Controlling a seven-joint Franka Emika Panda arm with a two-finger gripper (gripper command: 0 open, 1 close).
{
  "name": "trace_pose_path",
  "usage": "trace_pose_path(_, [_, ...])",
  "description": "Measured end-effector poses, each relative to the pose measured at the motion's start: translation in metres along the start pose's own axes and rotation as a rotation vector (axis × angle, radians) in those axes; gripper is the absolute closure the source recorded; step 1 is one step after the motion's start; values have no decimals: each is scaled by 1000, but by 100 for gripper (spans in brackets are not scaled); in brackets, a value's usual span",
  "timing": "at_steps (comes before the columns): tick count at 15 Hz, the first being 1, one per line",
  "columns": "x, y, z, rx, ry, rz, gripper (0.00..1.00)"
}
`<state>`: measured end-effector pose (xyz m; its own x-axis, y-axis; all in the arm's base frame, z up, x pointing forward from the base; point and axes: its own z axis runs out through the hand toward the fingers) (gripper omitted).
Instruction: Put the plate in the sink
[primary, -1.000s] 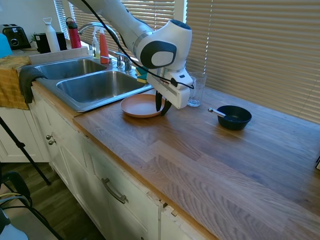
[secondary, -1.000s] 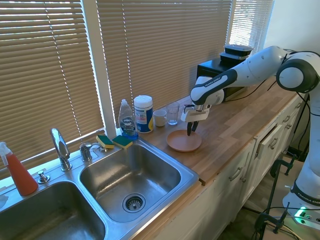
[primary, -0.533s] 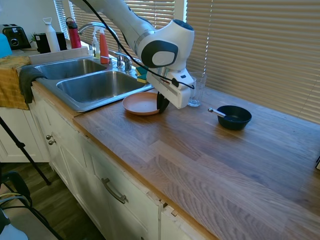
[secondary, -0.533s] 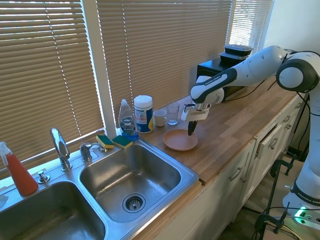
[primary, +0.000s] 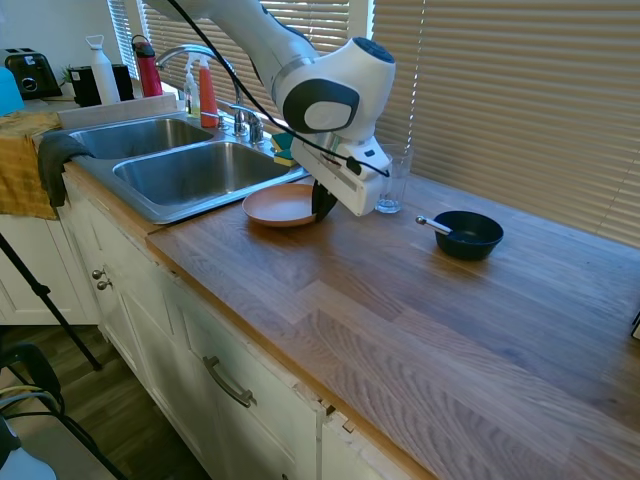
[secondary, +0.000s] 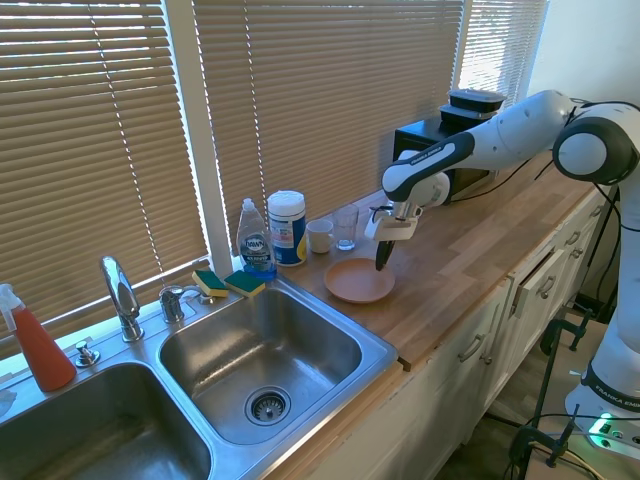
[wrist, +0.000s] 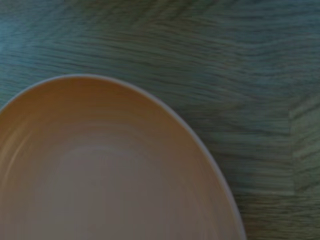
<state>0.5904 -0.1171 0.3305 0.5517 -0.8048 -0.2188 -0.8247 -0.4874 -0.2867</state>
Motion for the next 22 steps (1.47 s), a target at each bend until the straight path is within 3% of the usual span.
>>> trace_pose_path(5, [-50,-41,-27,18,18,-71,100])
trace_pose_path(9, [-120,-90,-29,-16,41,-119,100])
trace_pose_path(14, [-201,-158,10,-81,73,-186,100])
trace_pose_path(22, [-252,-237,80,-141,88,-252,100])
